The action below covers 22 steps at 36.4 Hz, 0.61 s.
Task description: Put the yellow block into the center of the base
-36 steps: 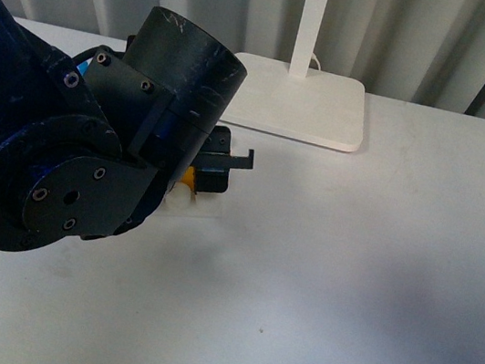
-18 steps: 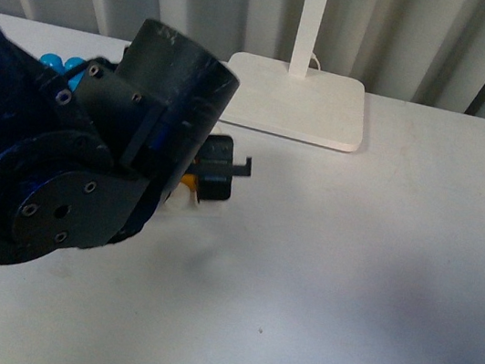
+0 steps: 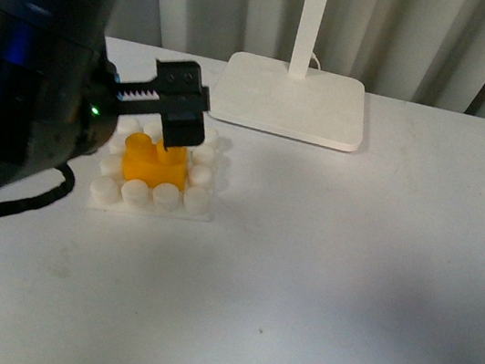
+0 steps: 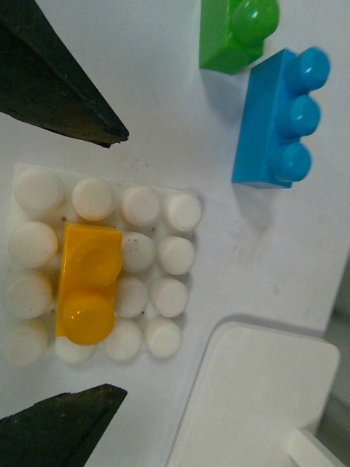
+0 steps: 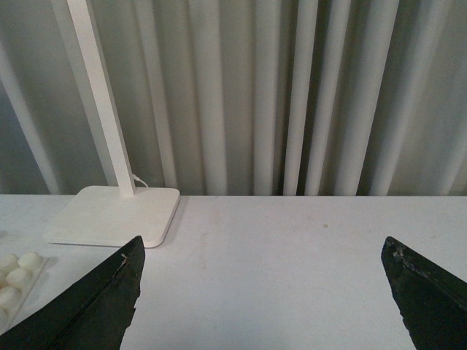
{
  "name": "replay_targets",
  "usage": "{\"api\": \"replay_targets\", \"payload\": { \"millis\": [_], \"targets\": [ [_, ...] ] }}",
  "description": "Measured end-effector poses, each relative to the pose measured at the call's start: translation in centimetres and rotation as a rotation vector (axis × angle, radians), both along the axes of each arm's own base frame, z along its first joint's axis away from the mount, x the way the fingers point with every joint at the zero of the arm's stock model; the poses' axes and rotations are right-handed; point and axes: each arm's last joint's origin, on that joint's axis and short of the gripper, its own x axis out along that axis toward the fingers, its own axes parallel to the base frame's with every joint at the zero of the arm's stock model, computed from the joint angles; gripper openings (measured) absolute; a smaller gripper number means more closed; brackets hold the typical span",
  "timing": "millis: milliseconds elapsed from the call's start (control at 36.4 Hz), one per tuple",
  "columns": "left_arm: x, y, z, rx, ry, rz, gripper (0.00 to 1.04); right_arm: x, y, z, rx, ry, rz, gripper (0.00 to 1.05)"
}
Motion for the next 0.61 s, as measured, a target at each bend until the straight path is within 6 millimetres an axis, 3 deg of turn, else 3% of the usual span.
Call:
{"api": "replay_targets", "payload": {
  "millis": [193, 275, 358, 413, 605],
  "targets": [
    [-4.1, 4.3, 5.1, -0.105, -0.120, 0.007, 0.98, 0.0, 0.0, 0.0, 0.000, 0.000, 0.000, 0.95],
    [-6.3, 6.2, 6.2, -0.135, -0.170, 0.007, 0.97, 0.0, 0.0, 0.0, 0.000, 0.000, 0.000, 0.95],
    [-7.8, 7.7, 6.0, -0.014, -0.420, -0.067, 0.77, 0.0, 0.0, 0.0, 0.000, 0.000, 0.002, 0.95],
    [-9.0, 8.6, 5.9, 0.062, -0.483, -0.094, 0.65, 0.0, 0.0, 0.0, 0.000, 0.000, 0.000, 0.95],
    [-11.5, 10.5, 6.4, 0.150, -0.512, -0.115, 0.23, 0.0, 0.0, 0.0, 0.000, 0.000, 0.000, 0.95]
  ]
}}
